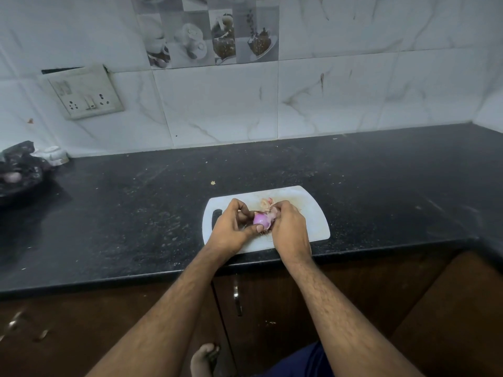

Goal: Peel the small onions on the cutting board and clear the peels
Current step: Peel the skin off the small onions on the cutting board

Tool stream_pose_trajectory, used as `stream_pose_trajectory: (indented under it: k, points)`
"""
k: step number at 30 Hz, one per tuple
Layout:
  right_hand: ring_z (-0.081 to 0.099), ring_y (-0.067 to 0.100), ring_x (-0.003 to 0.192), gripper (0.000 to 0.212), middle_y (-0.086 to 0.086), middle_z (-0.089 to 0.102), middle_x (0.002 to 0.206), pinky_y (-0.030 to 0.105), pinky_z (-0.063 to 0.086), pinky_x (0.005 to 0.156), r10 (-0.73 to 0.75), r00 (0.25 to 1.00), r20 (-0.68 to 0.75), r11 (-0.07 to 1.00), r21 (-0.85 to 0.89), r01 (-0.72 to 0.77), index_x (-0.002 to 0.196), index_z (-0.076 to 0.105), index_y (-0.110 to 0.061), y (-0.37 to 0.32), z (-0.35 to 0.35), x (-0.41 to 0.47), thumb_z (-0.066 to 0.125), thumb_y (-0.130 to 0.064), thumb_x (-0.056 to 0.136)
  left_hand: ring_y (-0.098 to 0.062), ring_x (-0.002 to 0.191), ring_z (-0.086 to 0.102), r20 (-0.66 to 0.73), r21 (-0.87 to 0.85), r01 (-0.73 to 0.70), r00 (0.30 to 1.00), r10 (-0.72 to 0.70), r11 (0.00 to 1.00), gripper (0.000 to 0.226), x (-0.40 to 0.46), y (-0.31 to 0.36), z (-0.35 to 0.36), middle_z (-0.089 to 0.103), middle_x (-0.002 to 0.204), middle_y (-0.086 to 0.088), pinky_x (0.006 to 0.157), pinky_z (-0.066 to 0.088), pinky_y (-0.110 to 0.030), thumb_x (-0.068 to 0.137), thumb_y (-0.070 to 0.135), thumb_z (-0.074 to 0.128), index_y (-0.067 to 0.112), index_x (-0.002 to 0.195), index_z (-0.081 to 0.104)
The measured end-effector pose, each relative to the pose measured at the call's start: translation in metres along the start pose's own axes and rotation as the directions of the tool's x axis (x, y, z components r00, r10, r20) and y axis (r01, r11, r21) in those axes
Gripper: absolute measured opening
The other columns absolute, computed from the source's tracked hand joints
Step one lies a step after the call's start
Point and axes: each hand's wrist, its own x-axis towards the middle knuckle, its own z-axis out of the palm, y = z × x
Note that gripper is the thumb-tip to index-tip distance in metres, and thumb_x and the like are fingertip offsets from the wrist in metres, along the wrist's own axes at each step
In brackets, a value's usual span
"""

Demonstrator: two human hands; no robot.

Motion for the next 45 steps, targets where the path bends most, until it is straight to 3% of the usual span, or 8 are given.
stream_pose_trajectory:
  k: [4,7,13,19,29,34,39,45]
  points:
    - [0.062,0.016,0.101,0.018,0.0,0.066,0.111,0.022,0.045,0.079,0.041,0.992,-0.117,0.992,0.121,-0.027,0.116,0.063,-0.013,0.011,0.001,0.004,0.052,-0.008,0.102,-0.021,0.099,0.075,-0.019,-0.007,0.013,1.0,-0.013,1.0,0.044,-0.001,-0.001,-0.001,0.079,0.098,-0.002,0.095,0.059,-0.045,0.08,0.013,0.087,0.035,0.092,0.051]
    - [0.061,0.011,0.115,0.03,-0.007,0.065,0.124,0.021,0.048,0.096,-0.083,0.996,-0.033,0.986,0.14,0.087,0.124,0.068,-0.018,0.012,0.002,0.001,0.052,-0.007,0.1,-0.02,0.1,0.075,-0.042,-0.016,-0.018,0.999,0.018,1.0,0.041,-0.003,0.001,0.0,0.08,0.101,-0.003,0.092,0.059,-0.038,0.082,0.014,0.086,0.03,0.102,0.054]
    - [0.055,0.01,0.118,0.032,-0.009,0.063,0.125,0.035,0.05,0.096,-0.182,0.976,0.12,0.983,0.029,0.18,0.125,0.066,-0.029,0.012,0.004,0.001,0.049,-0.045,0.104,-0.009,0.108,0.072,-0.053,0.111,-0.119,0.991,0.126,0.987,0.04,-0.001,0.0,0.0,0.069,0.125,0.004,0.098,0.057,-0.029,0.086,0.016,0.082,0.023,0.123,0.066]
    - [0.055,0.017,0.114,0.031,-0.005,0.066,0.118,0.04,0.049,0.095,-0.217,0.971,0.101,0.976,-0.008,0.219,0.128,0.068,-0.028,0.014,0.006,0.003,0.046,-0.033,0.106,-0.01,0.104,0.072,-0.075,0.156,-0.12,0.988,0.133,0.98,0.035,0.0,-0.004,0.002,0.07,0.12,0.001,0.094,0.058,-0.029,0.085,0.019,0.083,0.021,0.116,0.068]
    - [0.05,0.018,0.121,0.041,-0.001,0.057,0.138,0.034,0.041,0.098,-0.219,0.962,0.161,0.901,-0.346,0.263,0.141,0.051,-0.019,0.006,0.012,0.004,0.046,-0.013,0.101,-0.009,0.101,0.065,-0.085,0.281,-0.172,0.976,0.203,0.944,0.028,-0.004,-0.001,0.003,0.068,0.107,0.004,0.087,0.051,-0.015,0.083,0.013,0.084,0.022,0.102,0.065]
    - [0.054,0.019,0.113,0.038,0.0,0.062,0.127,0.035,0.045,0.096,-0.173,0.978,0.113,0.939,-0.282,0.198,0.136,0.055,-0.018,0.004,0.008,0.002,0.045,-0.01,0.101,-0.009,0.108,0.067,-0.044,0.262,-0.172,0.981,0.19,0.95,0.031,-0.003,-0.002,0.002,0.069,0.115,0.004,0.097,0.054,-0.026,0.085,0.014,0.082,0.024,0.109,0.065]
    - [0.057,0.017,0.11,0.027,-0.001,0.065,0.122,0.037,0.049,0.095,-0.155,0.983,0.098,0.975,-0.146,0.168,0.125,0.063,-0.02,0.005,0.003,-0.001,0.049,-0.015,0.102,-0.006,0.1,0.069,-0.076,0.212,-0.137,0.985,0.156,0.968,0.035,-0.003,-0.001,0.001,0.073,0.107,0.009,0.09,0.056,-0.027,0.084,0.047,0.079,0.025,0.11,0.069]
    - [0.063,0.018,0.104,0.026,-0.002,0.068,0.117,0.041,0.055,0.088,-0.101,0.993,0.067,0.993,-0.052,0.105,0.121,0.064,-0.02,0.006,0.002,0.0,0.043,-0.022,0.105,-0.001,0.095,0.067,-0.058,0.248,-0.129,0.987,0.148,0.96,0.025,-0.005,0.001,0.005,0.073,0.1,0.011,0.086,0.051,-0.016,0.088,0.029,0.08,0.026,0.108,0.066]
